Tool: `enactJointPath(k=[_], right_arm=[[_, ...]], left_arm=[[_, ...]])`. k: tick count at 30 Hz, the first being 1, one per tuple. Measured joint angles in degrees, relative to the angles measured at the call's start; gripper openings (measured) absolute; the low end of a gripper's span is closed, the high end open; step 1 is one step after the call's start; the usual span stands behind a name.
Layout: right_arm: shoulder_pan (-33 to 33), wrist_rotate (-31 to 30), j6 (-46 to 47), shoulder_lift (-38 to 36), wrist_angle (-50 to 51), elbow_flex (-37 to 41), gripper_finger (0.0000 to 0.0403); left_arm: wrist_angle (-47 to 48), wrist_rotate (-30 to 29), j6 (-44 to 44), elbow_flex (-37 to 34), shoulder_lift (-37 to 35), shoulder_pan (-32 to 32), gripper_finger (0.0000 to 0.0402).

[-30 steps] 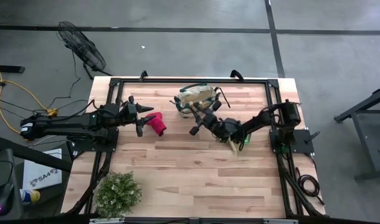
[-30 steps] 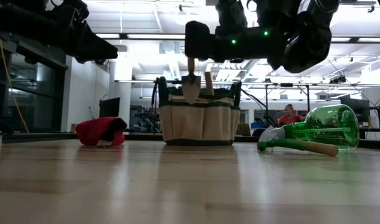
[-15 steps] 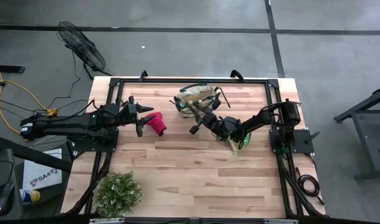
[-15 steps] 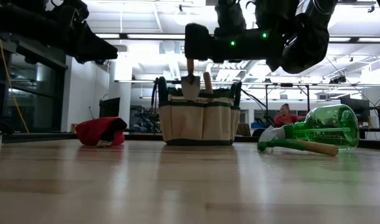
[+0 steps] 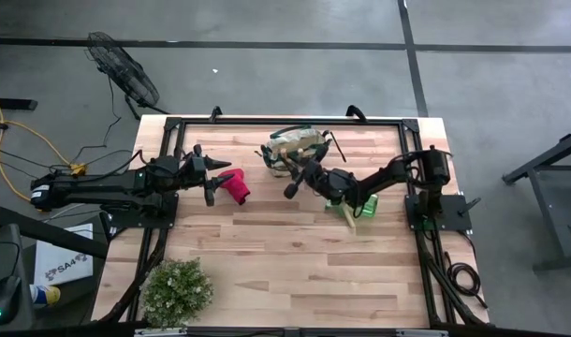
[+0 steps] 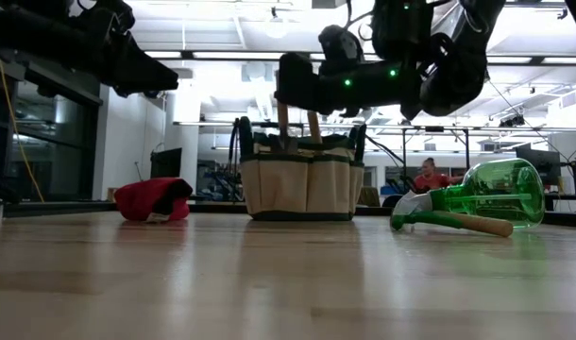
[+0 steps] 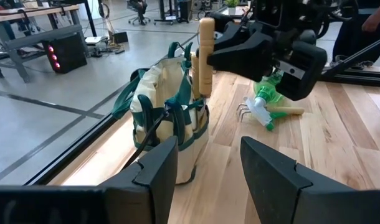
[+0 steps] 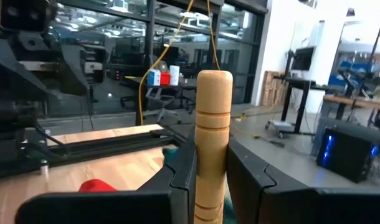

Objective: Pick & Place Garden tools in Gardening bag
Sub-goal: Put the brown trowel into the gardening bag

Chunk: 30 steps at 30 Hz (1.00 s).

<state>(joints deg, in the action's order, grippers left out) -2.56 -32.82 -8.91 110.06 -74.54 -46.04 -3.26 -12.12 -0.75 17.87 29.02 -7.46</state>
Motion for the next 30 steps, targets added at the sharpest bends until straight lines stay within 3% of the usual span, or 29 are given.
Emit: enactJointPath(k=[26, 30], right_arm=[[-0.9, -1.8, 6.2, 0.0, 3.7, 0.0, 0.0092], [-0.8, -1.2, 6.2, -0.8, 3.6, 0.0, 0.0120]], left_arm=[[0.4, 0.2, -0.2, 0.0, 0.0, 0.0, 0.0171], [0.8, 0.2, -0.2, 0.0, 0.0, 0.0, 0.0171]])
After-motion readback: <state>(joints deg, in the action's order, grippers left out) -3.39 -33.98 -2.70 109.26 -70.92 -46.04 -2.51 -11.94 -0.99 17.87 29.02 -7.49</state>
